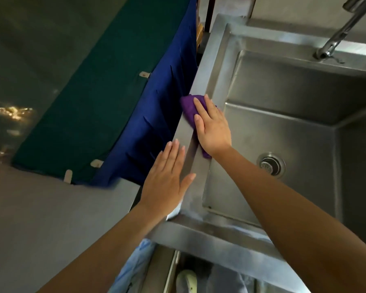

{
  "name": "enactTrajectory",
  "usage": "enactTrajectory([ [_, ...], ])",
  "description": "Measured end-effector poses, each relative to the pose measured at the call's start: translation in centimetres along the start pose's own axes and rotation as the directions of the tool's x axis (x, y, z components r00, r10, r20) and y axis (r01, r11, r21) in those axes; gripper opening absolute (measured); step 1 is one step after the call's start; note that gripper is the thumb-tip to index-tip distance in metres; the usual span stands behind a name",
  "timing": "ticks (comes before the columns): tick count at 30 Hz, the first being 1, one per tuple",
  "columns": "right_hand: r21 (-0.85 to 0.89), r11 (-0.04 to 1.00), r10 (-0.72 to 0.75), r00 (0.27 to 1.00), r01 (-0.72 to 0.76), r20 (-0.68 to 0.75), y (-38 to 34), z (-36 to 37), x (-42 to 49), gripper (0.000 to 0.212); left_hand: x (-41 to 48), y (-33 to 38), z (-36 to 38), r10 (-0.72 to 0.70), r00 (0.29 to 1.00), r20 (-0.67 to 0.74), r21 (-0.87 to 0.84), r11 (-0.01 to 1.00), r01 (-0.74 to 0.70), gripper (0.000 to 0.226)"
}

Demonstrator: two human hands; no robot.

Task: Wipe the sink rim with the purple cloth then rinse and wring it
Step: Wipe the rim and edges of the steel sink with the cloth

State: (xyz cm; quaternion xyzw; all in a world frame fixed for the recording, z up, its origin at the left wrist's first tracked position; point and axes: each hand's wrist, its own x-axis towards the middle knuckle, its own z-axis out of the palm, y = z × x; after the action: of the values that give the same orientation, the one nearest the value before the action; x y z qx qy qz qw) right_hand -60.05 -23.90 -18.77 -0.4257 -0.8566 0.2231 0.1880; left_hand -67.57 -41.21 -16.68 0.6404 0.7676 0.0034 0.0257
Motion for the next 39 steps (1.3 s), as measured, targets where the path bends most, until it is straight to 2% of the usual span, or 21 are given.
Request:
enactTrajectory([
  [9, 0.048, 0.999, -0.028, 0.998, 0.025, 0.06, -3.2, 0.1, -7.7, 0.047, -8.5, 1.1, 0.7, -0.107, 0.994, -0.004, -0.1, 0.989, 0.106, 0.073],
  [20, 0.107, 0.991, -0.1, 0.975, 0.08, 0.2, -4.2, -0.7, -13.9, 0.045, -11.8, 3.3, 1.0, -0.217, 0.976, -0.03, -0.073, 0.974, 0.214, 0.075],
  [29, 0.113, 0.977, -0.208, 0.907, 0.179, 0.366, -3.7, -2.9, -17.4, 0.04, -13.3, 4.6, 1.2, -0.247, 0.967, -0.055, -0.111, 0.964, 0.24, 0.08],
  [34, 0.096, 0.968, -0.248, 0.827, 0.231, 0.504, -4.1, -4.1, -18.5, 0.041, -13.5, 4.6, 1.0, -0.245, 0.968, -0.058, -0.143, 0.962, 0.234, 0.087],
  [39, 0.129, 0.967, -0.256, 0.818, 0.221, 0.514, -4.5, -4.8, -19.3, 0.041, -13.6, 4.6, 0.8, -0.232, 0.971, -0.053, -0.14, 0.965, 0.223, 0.092],
])
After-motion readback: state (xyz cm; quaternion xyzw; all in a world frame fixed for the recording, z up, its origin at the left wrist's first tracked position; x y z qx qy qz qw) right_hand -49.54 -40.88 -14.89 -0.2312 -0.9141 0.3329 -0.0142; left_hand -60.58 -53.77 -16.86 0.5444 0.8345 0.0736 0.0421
